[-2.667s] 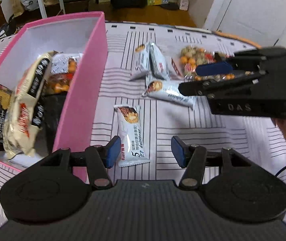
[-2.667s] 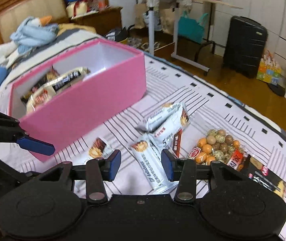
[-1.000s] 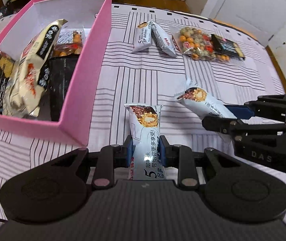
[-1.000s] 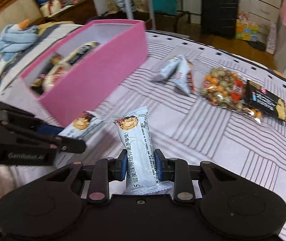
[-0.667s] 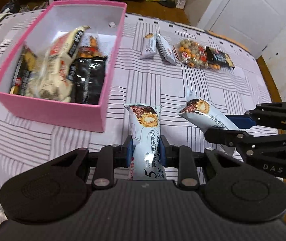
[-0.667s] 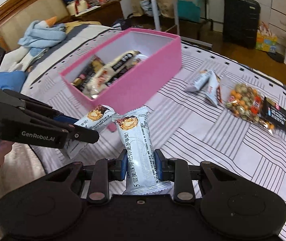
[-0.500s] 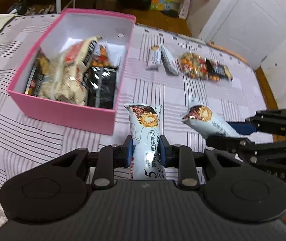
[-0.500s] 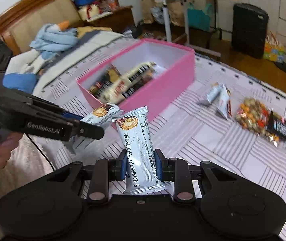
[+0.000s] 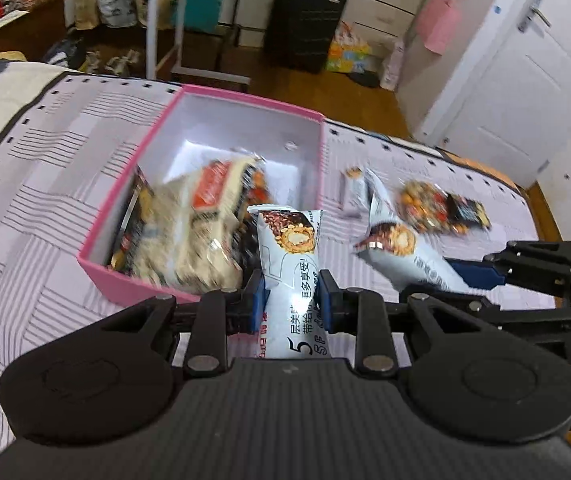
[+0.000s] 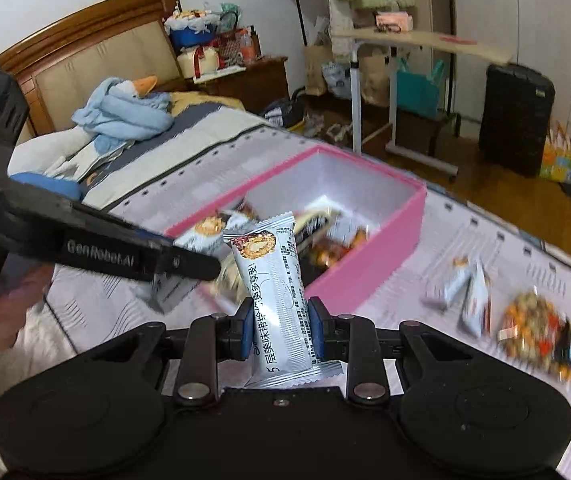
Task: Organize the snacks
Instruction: 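Carry both white wafer bars over the pink box and open both grippers, then grasp two more white wafer bars with the left gripper while the right gripper grasps one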
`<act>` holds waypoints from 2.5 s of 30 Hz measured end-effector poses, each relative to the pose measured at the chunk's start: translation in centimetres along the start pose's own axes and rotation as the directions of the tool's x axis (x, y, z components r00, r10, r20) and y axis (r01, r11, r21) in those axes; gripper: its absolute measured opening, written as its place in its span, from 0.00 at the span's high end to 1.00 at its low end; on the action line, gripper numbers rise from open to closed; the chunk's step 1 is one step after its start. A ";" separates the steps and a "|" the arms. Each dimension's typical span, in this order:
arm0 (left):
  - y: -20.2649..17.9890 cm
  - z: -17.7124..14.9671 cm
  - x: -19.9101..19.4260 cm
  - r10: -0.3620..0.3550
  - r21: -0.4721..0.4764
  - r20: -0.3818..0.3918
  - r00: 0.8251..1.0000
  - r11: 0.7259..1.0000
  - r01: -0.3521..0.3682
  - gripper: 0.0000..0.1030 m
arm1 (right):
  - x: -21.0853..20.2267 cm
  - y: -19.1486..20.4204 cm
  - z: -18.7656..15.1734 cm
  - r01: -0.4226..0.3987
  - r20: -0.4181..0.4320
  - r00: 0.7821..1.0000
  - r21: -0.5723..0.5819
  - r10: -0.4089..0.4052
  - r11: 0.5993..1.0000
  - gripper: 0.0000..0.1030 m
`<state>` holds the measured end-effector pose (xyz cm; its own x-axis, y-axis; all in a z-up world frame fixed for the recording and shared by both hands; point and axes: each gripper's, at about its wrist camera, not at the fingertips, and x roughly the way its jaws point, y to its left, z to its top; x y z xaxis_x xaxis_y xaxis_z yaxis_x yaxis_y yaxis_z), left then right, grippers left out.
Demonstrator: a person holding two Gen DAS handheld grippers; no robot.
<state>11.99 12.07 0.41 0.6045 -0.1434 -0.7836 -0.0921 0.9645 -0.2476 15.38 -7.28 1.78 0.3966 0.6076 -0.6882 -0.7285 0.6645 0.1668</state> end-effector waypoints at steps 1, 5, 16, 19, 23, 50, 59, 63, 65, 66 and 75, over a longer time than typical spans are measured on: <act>0.3 0.6 0.5 0.007 -0.003 0.003 1.000 1.000 -0.007 0.74 | 0.9 -0.2 0.8 0.001 0.005 1.000 -0.001 -0.001 1.000 0.69; 2.0 3.7 3.4 0.025 0.007 0.010 1.000 1.000 -0.025 0.74 | 5.4 -1.1 3.9 0.012 -0.009 1.000 0.000 -0.012 1.000 0.69; 7.1 7.0 10.2 0.076 -0.063 -0.052 0.996 0.995 -0.079 0.74 | 13.0 -3.7 5.2 0.087 -0.039 0.995 0.020 -0.087 0.996 0.68; 7.0 6.5 11.8 0.105 -0.079 -0.067 0.992 0.991 -0.110 0.72 | 14.0 -3.5 4.9 0.084 -0.042 0.996 0.015 -0.083 0.996 0.64; 6.1 6.0 12.1 0.154 -0.054 -0.048 0.987 0.986 -0.156 0.53 | 13.9 -3.7 4.8 0.104 -0.009 0.995 0.031 -0.104 0.994 0.52; -9.3 5.9 6.9 -0.051 0.151 0.094 0.994 0.988 0.037 0.52 | -0.1 -14.0 0.5 0.094 0.084 0.990 0.197 -0.112 0.976 0.69; -13.5 6.7 14.3 0.002 0.088 0.103 0.995 0.996 -0.011 0.57 | 6.9 -16.5 -3.2 0.171 0.066 0.982 0.114 -0.179 0.979 0.71; -13.8 6.8 18.4 0.016 0.071 0.066 0.998 0.997 -0.021 0.58 | 9.3 -17.5 -4.2 0.177 0.086 0.979 0.105 -0.186 0.979 0.70; -13.4 6.8 20.2 0.024 0.049 0.045 0.999 0.998 -0.026 0.58 | 10.1 -17.9 -4.2 0.172 0.094 0.979 0.101 -0.181 0.980 0.70; -13.2 6.8 20.9 0.028 0.042 0.043 0.999 0.999 -0.030 0.58 | 10.5 -18.2 -4.3 0.172 0.098 0.979 0.096 -0.181 0.980 0.70; -12.6 6.1 25.8 0.085 0.067 0.002 0.996 0.994 -0.085 0.64 | 12.3 -18.7 -4.7 0.187 0.030 0.982 0.028 -0.187 0.982 0.73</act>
<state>33.59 -2.40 -13.20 0.5964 -0.0606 -0.8004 -0.0894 0.9859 -0.1413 31.23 -14.28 -13.16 0.5430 0.4852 -0.6854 -0.6254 0.7783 0.0555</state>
